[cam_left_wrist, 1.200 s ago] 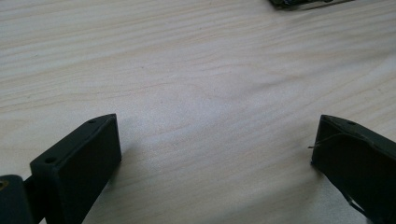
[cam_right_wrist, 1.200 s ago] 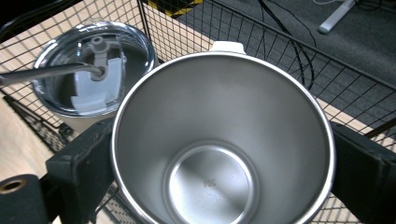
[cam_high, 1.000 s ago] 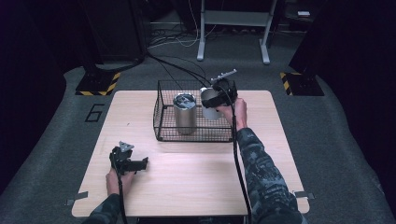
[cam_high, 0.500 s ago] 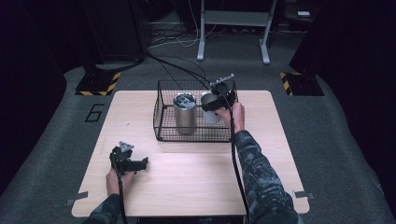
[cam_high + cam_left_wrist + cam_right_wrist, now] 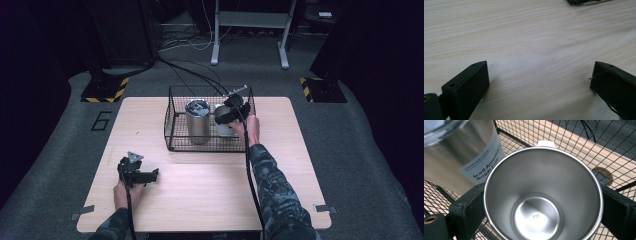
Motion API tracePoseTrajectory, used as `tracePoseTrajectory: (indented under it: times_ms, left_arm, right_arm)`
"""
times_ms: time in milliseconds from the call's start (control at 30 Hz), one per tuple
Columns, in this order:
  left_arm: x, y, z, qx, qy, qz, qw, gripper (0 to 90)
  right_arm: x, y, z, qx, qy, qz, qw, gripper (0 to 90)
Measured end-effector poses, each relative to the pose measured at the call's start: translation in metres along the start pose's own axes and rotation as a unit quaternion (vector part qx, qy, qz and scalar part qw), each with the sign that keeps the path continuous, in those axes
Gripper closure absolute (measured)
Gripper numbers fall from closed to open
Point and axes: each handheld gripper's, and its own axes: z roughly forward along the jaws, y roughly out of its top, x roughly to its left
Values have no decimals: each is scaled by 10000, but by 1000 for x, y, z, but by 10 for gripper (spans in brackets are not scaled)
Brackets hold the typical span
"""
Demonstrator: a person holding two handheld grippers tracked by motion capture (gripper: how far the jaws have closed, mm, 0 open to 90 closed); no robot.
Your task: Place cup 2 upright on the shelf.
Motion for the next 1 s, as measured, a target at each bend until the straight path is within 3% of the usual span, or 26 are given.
tracePoseTrajectory:
  times_ms: [500, 1000]
  left_arm:
    - [0, 0, 0, -12, 6, 13, 10000, 18]
    - [0, 0, 0, -18, 6, 14, 10000, 18]
  right_arm:
    - [4, -5, 15, 166, -184, 27, 9997, 57]
    - [0, -10, 20, 243, -67, 243, 9994, 52]
